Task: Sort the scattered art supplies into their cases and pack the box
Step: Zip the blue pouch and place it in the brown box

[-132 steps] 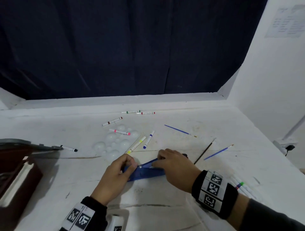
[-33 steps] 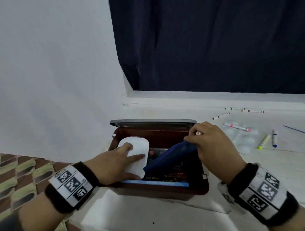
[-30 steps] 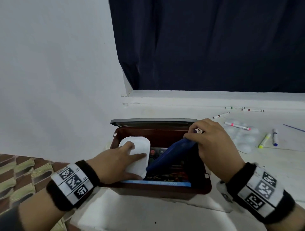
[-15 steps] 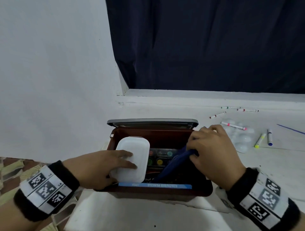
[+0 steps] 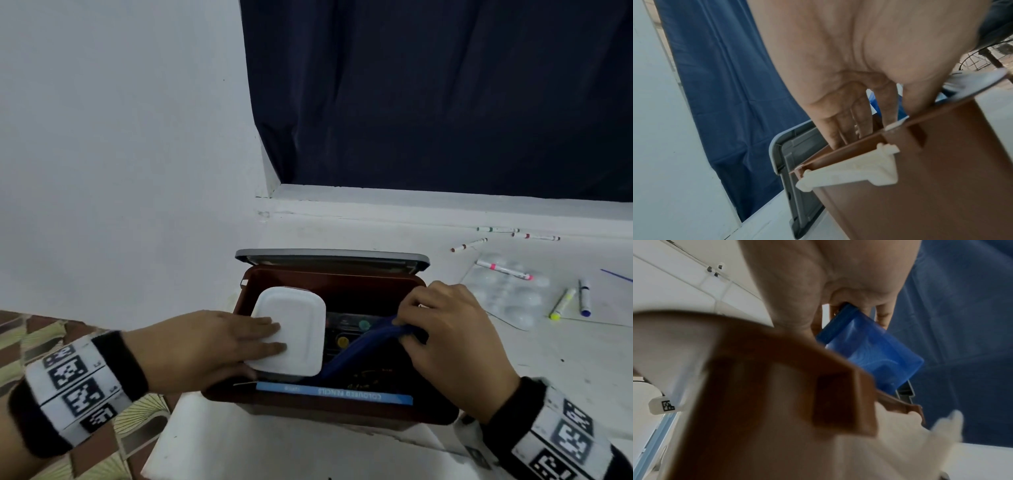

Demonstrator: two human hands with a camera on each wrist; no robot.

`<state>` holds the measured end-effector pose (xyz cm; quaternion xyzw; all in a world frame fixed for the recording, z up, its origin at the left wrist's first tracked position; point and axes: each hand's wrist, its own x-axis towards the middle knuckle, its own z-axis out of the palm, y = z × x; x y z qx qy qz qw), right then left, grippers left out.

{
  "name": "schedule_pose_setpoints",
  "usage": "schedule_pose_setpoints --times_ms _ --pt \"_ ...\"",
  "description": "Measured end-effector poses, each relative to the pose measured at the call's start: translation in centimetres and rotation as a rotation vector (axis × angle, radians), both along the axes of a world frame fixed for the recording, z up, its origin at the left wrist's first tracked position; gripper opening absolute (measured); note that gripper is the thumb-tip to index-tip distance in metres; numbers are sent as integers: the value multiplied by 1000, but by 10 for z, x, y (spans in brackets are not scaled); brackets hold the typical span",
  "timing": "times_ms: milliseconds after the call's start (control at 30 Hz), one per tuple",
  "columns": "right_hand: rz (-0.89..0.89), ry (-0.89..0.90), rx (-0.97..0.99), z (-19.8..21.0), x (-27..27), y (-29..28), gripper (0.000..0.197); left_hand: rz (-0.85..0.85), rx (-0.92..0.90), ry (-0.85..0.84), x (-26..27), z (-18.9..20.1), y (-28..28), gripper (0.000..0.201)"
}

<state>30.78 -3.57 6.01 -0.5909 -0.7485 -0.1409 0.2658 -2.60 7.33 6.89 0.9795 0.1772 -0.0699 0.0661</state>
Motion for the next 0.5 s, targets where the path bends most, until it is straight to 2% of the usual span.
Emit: schedule_pose_setpoints --times_ms 100,200,300,400,500 --pt "4 44 4 -2 -1 -1 19 133 -27 -102 -5 8 -1 48" --pt "27 96 76 -1 -10 3 8 267 -14 -185 -11 9 0 54" --pt "90 58 92 0 -18 7 19 303 -20 -237 -5 11 -8 51" --pt "252 -183 -114 -13 -20 4 25 324 -56 -252 1 14 -17 50" --pt "315 -332 -510 -27 -11 6 44 344 -80 -255 4 14 -23 50"
